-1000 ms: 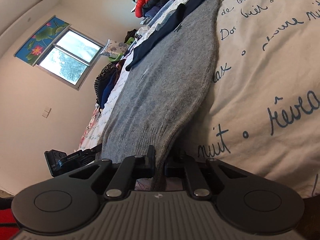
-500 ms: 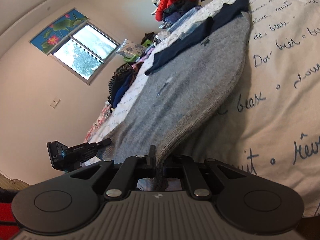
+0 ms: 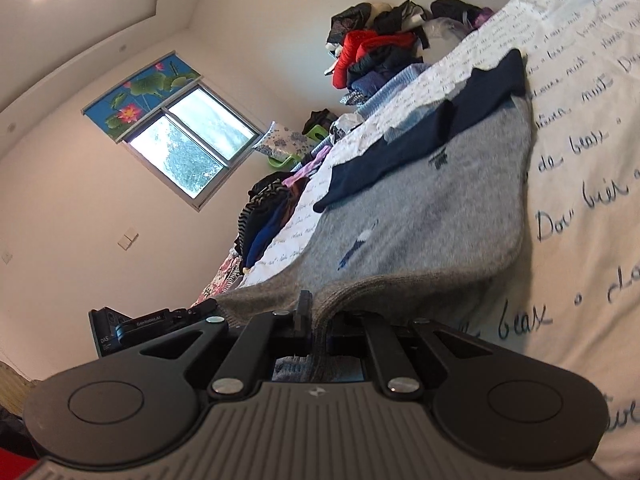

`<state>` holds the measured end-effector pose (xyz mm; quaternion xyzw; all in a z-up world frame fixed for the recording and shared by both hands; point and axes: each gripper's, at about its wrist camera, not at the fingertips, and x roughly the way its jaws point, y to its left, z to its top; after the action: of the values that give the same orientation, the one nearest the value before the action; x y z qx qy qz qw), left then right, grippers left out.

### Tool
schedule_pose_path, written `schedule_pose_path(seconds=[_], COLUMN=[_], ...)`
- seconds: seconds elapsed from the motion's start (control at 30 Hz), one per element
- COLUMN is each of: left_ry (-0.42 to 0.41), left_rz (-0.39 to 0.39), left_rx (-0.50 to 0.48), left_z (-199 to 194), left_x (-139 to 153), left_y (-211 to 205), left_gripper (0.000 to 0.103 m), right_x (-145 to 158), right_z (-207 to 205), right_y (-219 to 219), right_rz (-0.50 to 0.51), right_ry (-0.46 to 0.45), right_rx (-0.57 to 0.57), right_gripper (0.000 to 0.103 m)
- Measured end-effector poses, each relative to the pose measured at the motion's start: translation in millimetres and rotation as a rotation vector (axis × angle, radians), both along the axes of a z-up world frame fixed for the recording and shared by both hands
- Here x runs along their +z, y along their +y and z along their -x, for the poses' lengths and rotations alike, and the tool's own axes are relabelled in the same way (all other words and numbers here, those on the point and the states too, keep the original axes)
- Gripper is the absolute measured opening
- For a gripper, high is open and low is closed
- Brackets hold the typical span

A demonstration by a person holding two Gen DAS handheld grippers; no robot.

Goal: Fold small clothes
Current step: 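Close both grippers on the ribbed hem of the grey sweater, then lift the hem with both grippers and fold it over toward the collar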

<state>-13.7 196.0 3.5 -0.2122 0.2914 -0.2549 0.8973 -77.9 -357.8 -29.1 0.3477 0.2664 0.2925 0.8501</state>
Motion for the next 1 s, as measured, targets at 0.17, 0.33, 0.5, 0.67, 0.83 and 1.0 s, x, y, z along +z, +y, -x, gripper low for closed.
schedule_pose_path(seconds=[0.17, 0.33, 0.5, 0.67, 0.83, 1.0], left_ry=[-0.045, -0.060, -0.061, -0.076, -0.093, -0.107], left_rz=[-0.013, 0.000, 0.014, 0.014, -0.014, -0.041], left_rx=[0.014, 0.032, 0.076, 0.102, 0.112, 0.127], left_z=[-8, -19, -39, -61, -85, -111], left_x=[14, 23, 36, 51, 64, 72], left_y=[-13, -23, -22, -23, -33, -45], left_gripper=[0.006, 0.006, 0.006, 0.006, 0.006, 0.006], right_x=[14, 25, 35, 43, 46, 50], right_z=[-10, -21, -39, -61, -87, -112], right_y=[1, -5, -17, -25, -32, -40], right_rz=[0.035, 0.036, 0.024, 0.018, 0.010, 0.008], right_ry=[-0.037, -0.068, -0.095, -0.112, -0.129, -0.149], right_rx=[-0.016, -0.040, -0.075, -0.103, -0.139, -0.173], right_gripper=[0.006, 0.006, 0.006, 0.006, 0.006, 0.006])
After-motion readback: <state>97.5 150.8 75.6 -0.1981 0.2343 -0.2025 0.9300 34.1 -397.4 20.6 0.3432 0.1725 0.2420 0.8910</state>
